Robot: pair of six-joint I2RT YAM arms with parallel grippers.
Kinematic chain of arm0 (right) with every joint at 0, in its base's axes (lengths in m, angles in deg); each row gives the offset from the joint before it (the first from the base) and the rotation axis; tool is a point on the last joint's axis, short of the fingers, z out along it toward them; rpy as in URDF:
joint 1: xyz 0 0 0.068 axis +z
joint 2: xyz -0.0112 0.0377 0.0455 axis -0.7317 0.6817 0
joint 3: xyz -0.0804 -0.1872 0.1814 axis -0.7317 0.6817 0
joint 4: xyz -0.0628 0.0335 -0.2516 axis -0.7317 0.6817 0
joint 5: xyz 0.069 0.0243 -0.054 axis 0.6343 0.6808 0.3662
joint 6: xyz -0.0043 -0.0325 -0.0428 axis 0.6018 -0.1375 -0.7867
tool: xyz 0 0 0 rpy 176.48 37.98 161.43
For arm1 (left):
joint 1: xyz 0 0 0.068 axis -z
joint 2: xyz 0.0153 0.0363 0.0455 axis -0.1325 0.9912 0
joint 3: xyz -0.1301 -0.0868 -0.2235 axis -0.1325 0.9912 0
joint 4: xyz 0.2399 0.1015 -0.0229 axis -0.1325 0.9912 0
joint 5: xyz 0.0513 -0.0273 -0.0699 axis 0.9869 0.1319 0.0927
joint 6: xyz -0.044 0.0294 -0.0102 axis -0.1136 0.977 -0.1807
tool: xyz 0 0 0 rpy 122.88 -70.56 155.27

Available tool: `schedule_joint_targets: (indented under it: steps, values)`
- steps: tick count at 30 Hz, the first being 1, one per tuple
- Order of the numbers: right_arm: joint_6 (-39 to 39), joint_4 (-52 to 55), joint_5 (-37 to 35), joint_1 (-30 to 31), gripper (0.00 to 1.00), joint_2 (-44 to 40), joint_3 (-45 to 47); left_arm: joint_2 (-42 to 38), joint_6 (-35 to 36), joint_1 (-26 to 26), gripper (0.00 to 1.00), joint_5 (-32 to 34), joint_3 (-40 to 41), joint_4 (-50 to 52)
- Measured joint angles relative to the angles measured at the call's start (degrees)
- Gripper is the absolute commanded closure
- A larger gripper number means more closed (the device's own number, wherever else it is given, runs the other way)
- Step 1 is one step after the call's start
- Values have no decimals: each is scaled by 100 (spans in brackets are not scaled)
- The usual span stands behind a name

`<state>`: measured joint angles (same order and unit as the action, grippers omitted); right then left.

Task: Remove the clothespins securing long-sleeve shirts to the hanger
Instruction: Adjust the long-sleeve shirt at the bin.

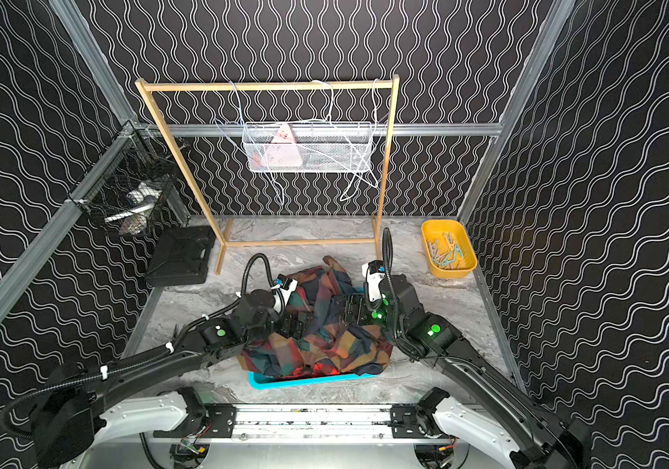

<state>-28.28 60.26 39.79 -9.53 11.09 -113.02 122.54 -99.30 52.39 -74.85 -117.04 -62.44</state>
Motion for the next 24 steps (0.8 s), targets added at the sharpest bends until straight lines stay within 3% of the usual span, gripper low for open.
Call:
schedule_joint_targets:
  steps: [8,15,19,24]
  values:
    - [-411,-354,719,-1475,14,1471,-619,-861,385,0,1,420,-599,896]
    - [-879,-732,1714,-1635,14,2894,-1692,-1495,1113,-144,1,1593,-1215,1449]
    - [-929,-946,2079,-1650,14,3504,-1943,-1650,1325,-807,1,2015,-1346,1611]
    - [-970,-1012,2210,-1622,19,4089,-2074,-1683,1307,-2083,1,1797,-1346,1764]
